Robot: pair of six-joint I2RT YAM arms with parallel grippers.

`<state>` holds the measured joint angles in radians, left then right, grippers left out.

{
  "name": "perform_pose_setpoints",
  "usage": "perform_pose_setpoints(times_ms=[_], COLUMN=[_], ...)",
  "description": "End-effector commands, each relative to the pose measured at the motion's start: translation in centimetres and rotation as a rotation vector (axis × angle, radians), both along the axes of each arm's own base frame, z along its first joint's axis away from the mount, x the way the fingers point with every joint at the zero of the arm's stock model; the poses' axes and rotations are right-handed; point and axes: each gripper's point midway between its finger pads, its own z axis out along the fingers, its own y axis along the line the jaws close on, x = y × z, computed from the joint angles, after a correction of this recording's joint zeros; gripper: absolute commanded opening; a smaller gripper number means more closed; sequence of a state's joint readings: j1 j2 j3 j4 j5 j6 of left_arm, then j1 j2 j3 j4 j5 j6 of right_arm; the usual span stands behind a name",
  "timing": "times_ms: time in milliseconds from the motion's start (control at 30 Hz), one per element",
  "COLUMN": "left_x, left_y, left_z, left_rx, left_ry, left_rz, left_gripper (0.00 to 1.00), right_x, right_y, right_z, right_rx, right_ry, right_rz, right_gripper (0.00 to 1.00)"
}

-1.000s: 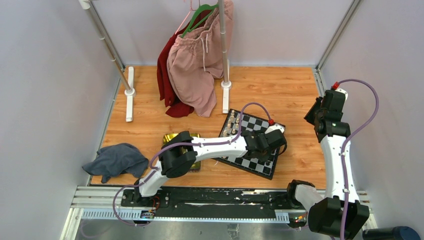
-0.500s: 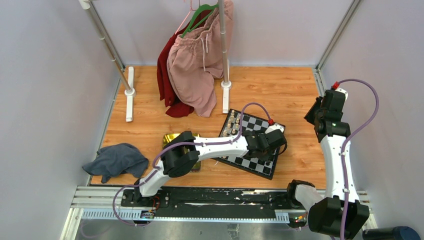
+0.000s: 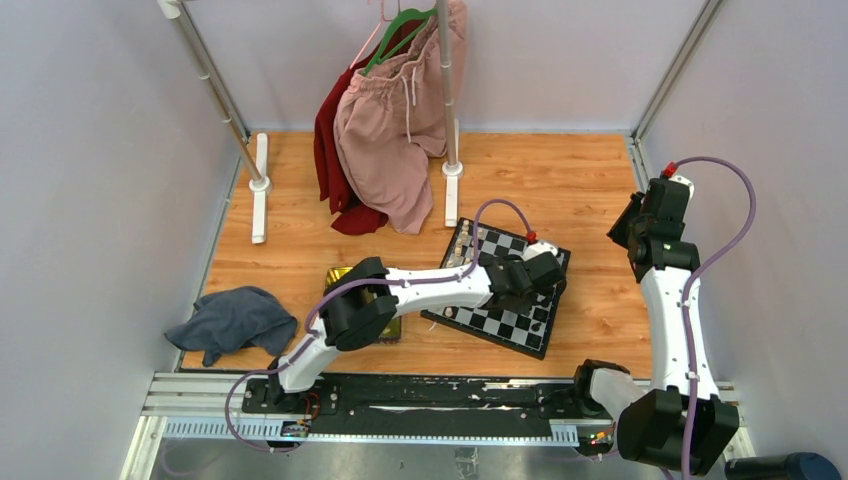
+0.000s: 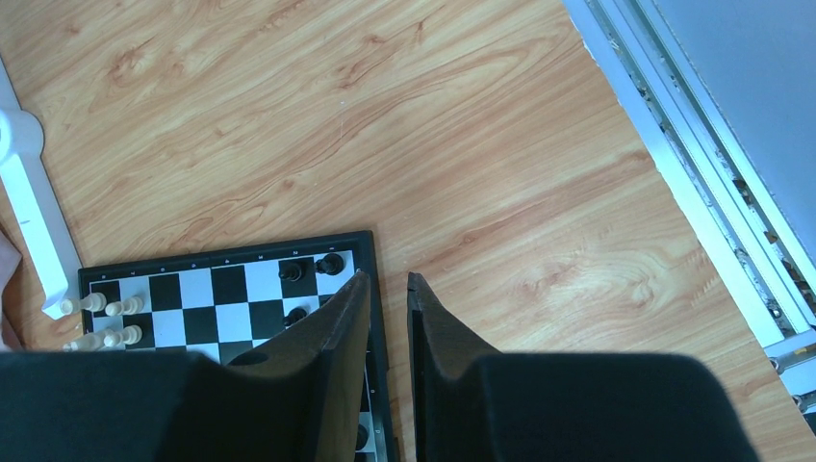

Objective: Set up the chess pieces on the board
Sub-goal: Place the chess piece on the chessboard.

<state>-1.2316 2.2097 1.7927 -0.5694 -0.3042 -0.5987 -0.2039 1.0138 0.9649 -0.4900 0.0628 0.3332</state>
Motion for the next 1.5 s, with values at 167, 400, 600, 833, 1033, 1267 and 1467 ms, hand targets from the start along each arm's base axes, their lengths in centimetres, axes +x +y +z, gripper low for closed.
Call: perform_pose_setpoints(times_ms=[167, 400, 600, 833, 1033, 1267, 1467], left_x=[1.6, 1.0, -0.2, -2.3, -4.7, -6.2, -6.7], left_y=[2.7, 3.8, 4.5, 4.2, 2.7, 1.9, 1.4], left_z=[1.8, 1.8, 1.9, 2.3, 2.0, 1.8, 1.6], left_rx=[-0.014, -0.005, -0.02, -0.028, -0.025, -0.023, -0.024], left_ry=[-0.036, -0.02, 0.022, 0.04, 0.056, 0.065, 0.07], left_rz=[0.075, 0.084, 0.088, 0.043, -0.016, -0.044, -0.053], left_gripper=[0.0, 0.0, 0.0, 0.0, 0.0, 0.0, 0.0], right_x=[0.3, 0.3, 0.3, 0.3, 0.1, 0.0, 0.0], right_y=[-0.2, -0.1, -0.1, 0.0, 0.0, 0.1, 0.2], right_z=[-0.3, -0.4, -0.5, -0.4, -0.2, -0.2, -0.1], right_rx=[0.008, 0.007, 0.008, 0.01, 0.01, 0.012, 0.014], right_ry=[-0.004, 0.0, 0.0, -0.004, -0.008, -0.009, -0.012], right_rz=[0.0, 0.004, 0.005, 0.005, 0.004, 0.007, 0.01], right_gripper=[0.25, 0.25, 0.25, 0.25, 0.25, 0.25, 0.25])
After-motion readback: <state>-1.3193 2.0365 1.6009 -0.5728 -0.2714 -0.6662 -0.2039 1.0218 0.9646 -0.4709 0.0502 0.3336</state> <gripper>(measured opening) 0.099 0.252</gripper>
